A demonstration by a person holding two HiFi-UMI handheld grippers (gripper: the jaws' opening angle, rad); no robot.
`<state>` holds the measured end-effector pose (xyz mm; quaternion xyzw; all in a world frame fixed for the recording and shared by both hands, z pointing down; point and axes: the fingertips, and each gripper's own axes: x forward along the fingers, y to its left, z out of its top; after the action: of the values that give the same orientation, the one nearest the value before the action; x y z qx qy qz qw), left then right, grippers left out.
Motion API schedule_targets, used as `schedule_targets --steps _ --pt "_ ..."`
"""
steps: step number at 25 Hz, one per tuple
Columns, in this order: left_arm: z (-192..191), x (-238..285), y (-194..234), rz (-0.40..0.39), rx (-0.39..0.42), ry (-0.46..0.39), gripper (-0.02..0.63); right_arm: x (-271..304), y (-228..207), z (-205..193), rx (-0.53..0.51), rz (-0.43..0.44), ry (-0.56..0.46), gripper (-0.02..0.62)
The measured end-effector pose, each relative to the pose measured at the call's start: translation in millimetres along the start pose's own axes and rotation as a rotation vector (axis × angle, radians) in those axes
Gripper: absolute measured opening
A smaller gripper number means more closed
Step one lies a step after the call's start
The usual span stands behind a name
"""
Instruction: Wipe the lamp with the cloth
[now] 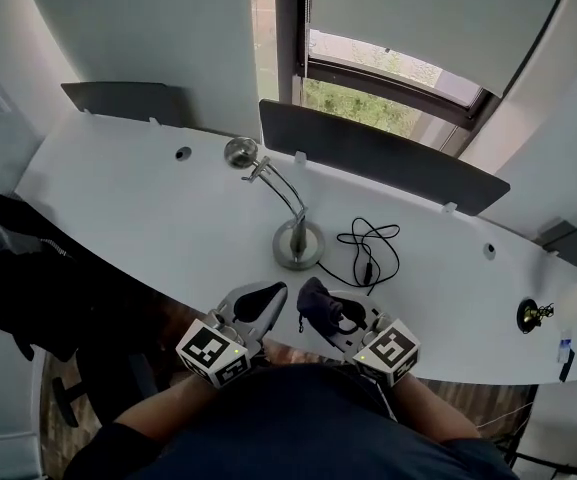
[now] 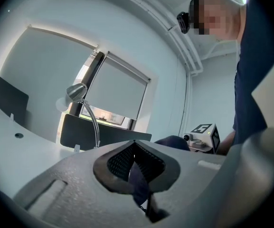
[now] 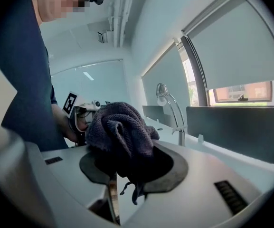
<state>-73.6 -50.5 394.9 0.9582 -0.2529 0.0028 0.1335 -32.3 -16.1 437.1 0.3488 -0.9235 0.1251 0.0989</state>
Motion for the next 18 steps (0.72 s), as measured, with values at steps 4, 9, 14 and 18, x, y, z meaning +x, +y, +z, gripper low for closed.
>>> schedule_targets --steps 4,9,14,18 --pt "1 3 14 -0.025 0.007 0.013 0.008 8 -8 1 0.005 -0.049 0.002 0.158" --pt "2 19 29 0.000 0.000 0.021 0.008 15 -23 -1 0.016 -0.036 0.013 0.158" --pt "2 39 45 0.034 0.011 0.040 0.008 16 -50 -3 0.011 -0.033 0.020 0.158" --pt "1 56 59 0.075 0.020 0.052 0.008 16 -71 -11 0.010 -0.026 0.036 0.158"
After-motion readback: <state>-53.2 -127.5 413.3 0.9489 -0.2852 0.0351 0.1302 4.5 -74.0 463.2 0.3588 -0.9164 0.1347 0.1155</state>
